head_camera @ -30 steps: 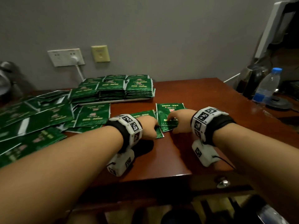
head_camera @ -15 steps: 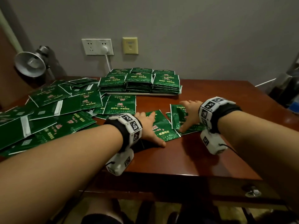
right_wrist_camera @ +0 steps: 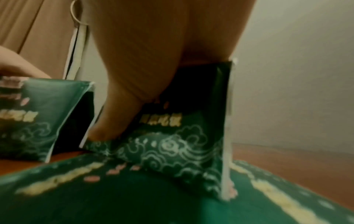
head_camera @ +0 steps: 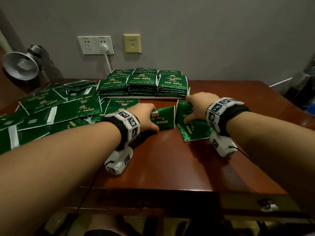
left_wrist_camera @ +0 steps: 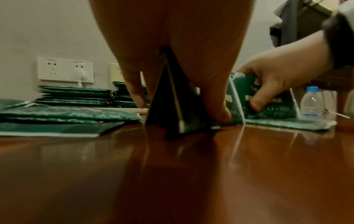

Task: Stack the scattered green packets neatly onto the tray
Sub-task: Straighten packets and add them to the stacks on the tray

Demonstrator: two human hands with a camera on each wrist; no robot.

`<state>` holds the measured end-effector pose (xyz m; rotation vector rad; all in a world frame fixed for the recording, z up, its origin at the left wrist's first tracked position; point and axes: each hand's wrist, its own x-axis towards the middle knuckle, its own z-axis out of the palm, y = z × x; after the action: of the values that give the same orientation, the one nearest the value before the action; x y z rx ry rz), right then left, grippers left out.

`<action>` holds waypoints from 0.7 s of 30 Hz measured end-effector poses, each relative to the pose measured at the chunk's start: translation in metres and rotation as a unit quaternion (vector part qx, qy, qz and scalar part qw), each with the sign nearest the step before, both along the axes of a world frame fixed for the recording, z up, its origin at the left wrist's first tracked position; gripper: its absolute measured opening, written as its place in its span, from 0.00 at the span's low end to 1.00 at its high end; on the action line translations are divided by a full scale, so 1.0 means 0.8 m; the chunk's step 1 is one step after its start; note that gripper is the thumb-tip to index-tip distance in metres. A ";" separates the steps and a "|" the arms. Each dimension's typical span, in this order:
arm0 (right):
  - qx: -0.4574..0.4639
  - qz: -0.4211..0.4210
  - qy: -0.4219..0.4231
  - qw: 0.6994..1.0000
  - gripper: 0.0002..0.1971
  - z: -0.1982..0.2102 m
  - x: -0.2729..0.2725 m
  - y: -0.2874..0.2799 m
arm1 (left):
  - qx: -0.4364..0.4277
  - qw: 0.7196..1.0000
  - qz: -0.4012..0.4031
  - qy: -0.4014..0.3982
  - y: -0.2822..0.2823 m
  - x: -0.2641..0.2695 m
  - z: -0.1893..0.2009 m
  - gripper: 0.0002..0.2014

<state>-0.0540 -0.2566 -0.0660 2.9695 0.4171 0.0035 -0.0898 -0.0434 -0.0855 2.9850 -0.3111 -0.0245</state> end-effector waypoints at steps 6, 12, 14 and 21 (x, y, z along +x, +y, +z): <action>0.068 0.035 0.001 0.997 0.33 0.032 -0.010 0.010 | -0.047 0.997 0.007 -0.058 0.019 -0.003 0.038 0.22; 0.051 0.051 0.054 0.996 0.32 0.006 -0.025 0.032 | 0.021 1.000 0.014 -0.003 0.043 -0.016 0.030 0.24; 0.032 0.045 0.071 0.996 0.39 -0.005 -0.028 0.037 | 0.065 0.998 0.007 0.019 0.043 -0.019 0.016 0.34; -0.097 -0.013 0.091 0.991 0.50 -0.019 -0.035 0.044 | 0.215 0.967 0.069 0.114 0.026 -0.025 -0.010 0.49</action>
<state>-0.0819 -0.2217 -0.0809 2.7917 0.3765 -0.2962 -0.1100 -0.0224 -0.0934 3.3743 -0.0742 -0.4772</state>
